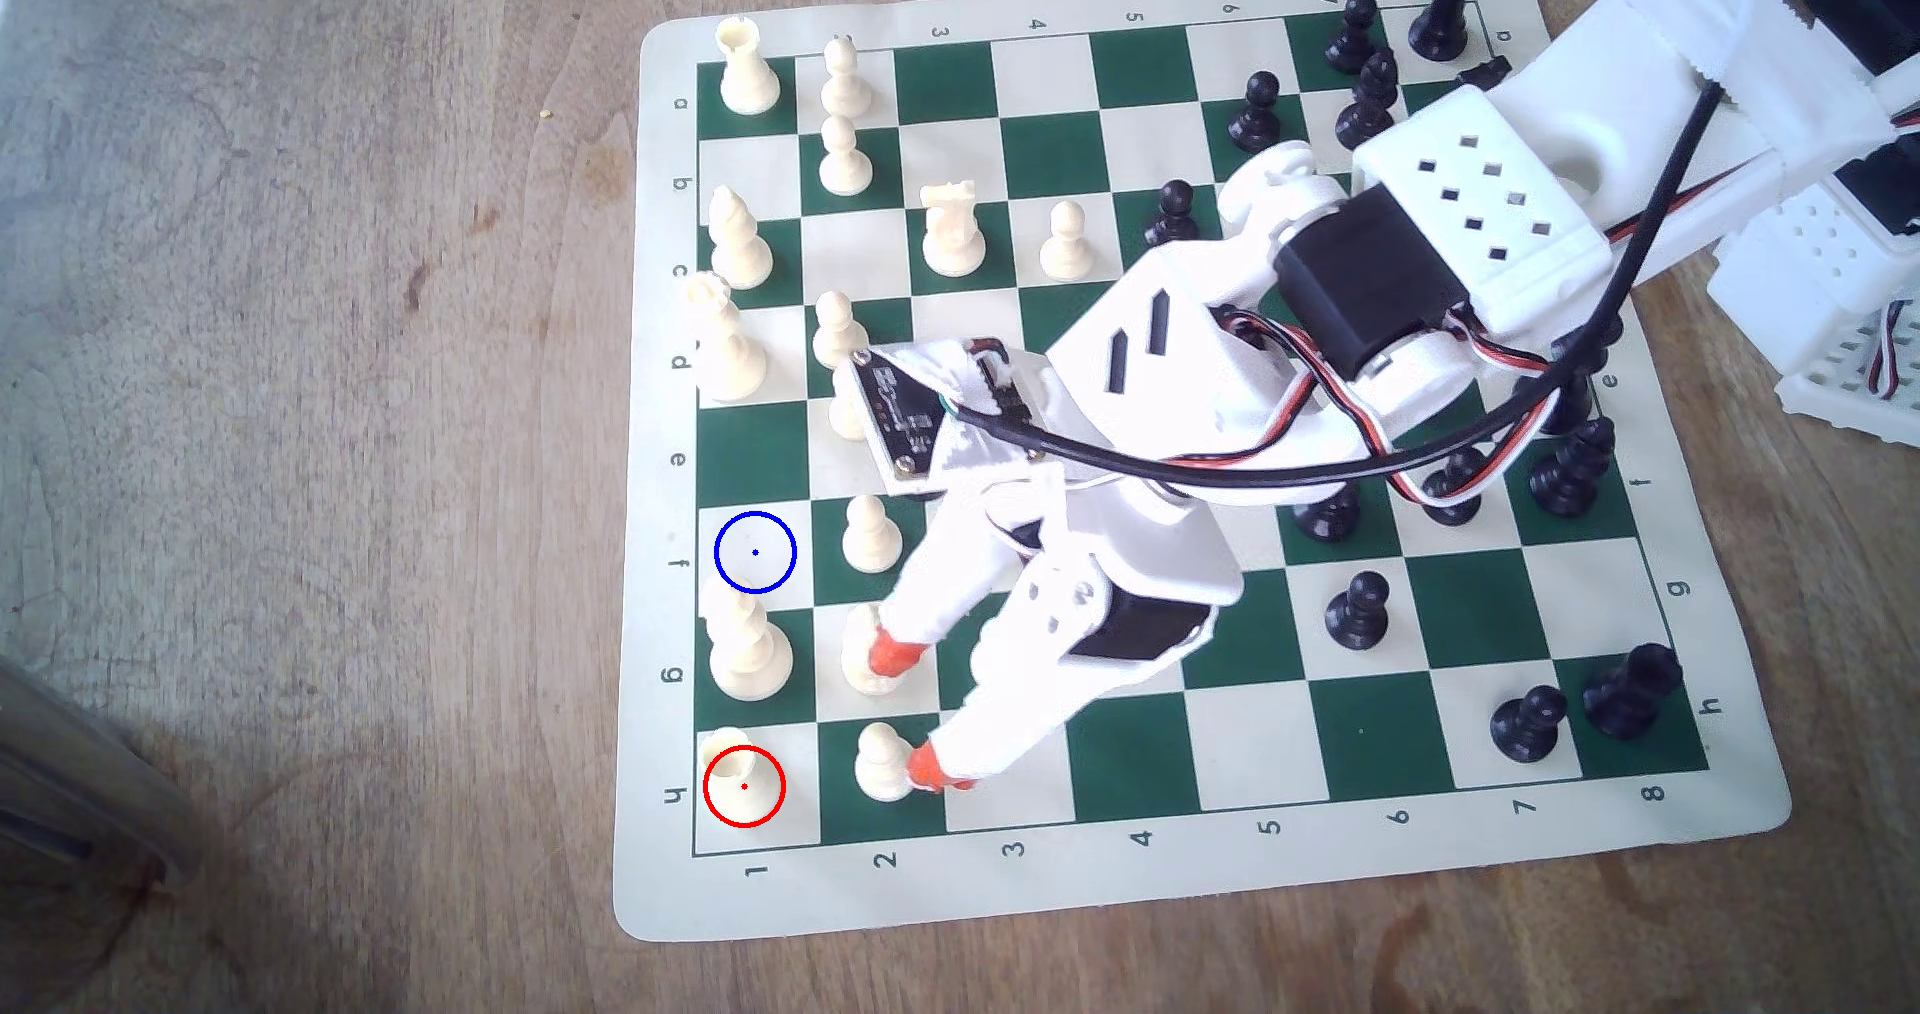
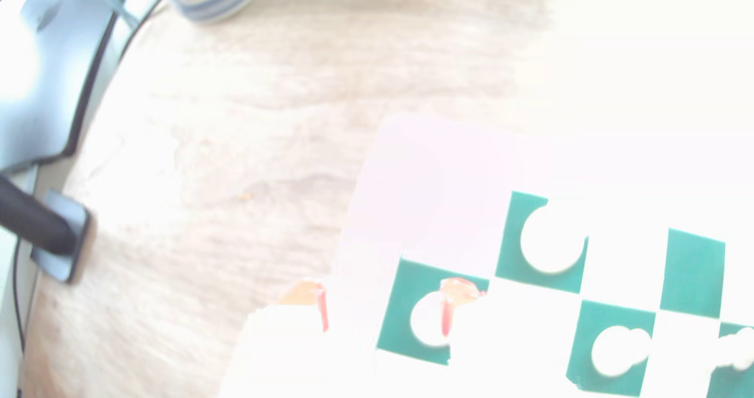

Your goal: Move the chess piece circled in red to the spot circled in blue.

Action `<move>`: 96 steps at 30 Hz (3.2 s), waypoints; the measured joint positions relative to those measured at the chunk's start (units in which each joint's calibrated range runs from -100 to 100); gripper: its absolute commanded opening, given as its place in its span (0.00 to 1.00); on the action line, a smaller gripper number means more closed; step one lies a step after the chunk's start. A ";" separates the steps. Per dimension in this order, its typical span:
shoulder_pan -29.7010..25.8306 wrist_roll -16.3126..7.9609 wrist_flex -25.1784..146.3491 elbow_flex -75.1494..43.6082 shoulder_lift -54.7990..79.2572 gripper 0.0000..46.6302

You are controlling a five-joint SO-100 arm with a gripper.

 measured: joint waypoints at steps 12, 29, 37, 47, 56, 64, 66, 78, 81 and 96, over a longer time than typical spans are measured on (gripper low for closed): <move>1.25 -1.47 -3.82 -10.66 11.23 0.34; 3.17 -3.08 -11.00 -16.09 19.61 0.39; 3.17 -3.52 -13.55 -16.09 23.29 0.45; 3.17 -4.40 -16.81 -17.80 25.39 0.39; 3.17 -4.40 -19.60 -17.80 26.90 0.40; 3.17 -4.15 -19.44 -17.80 26.90 0.21; 3.17 -4.00 -19.28 -17.80 26.90 0.18; 3.10 -2.05 -16.97 -18.44 26.90 0.01; 3.10 -2.15 -16.97 -18.44 26.90 0.02; 3.98 -3.96 -9.96 -27.02 26.23 0.03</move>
